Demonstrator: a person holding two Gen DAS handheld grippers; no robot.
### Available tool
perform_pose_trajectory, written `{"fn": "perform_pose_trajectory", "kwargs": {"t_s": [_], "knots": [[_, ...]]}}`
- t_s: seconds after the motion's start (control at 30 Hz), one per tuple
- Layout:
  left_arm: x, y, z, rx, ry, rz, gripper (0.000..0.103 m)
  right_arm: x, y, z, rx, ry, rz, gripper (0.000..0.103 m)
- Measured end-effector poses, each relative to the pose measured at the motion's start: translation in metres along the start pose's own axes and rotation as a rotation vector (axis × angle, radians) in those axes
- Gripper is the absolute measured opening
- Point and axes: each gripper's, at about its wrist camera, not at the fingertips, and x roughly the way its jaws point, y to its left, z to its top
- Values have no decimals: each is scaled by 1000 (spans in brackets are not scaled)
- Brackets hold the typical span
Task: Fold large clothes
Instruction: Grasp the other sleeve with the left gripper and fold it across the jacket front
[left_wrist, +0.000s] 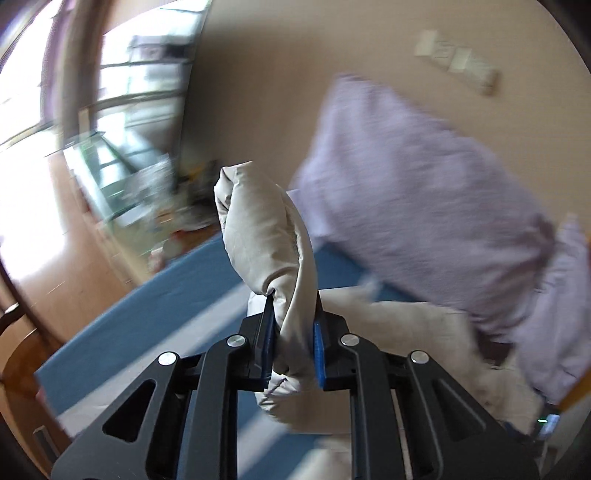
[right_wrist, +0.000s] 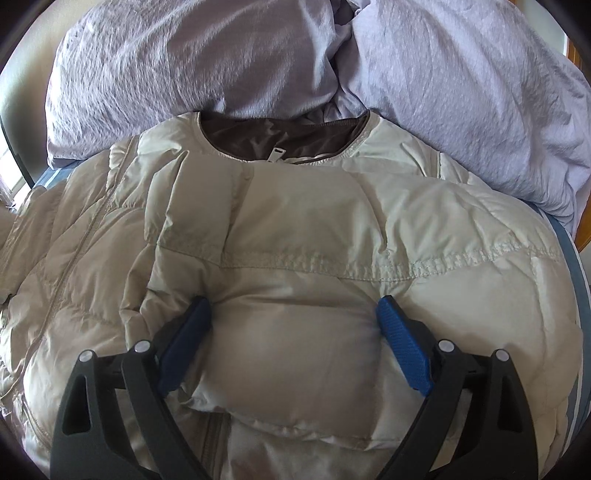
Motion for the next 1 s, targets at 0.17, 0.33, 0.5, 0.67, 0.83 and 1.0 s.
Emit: {"fn": "perform_pose_trajectory", "kwargs": {"t_s": [0.17, 0.33, 0.5, 0.67, 0.83, 1.0], "knots": [[-7, -85, -6, 105, 14, -184, 16, -8, -6, -4, 4, 15, 18, 93], [-11, -162, -33, 232, 58, -349, 16, -25, -13, -14, -26, -9, 20, 93], [0, -228, -77, 341, 159, -464, 15, -46, -30, -26, -11, -46, 21, 93], [28, -267, -122, 408, 275, -471, 15, -61, -47, -35, 2, -74, 3, 93], [39, -284, -161, 494, 346, -442, 15, -68, -62, -45, 29, -79, -4, 93], [46, -299, -198, 642, 371, -362, 17, -71, -71, -51, 52, -77, 1, 93]]}}
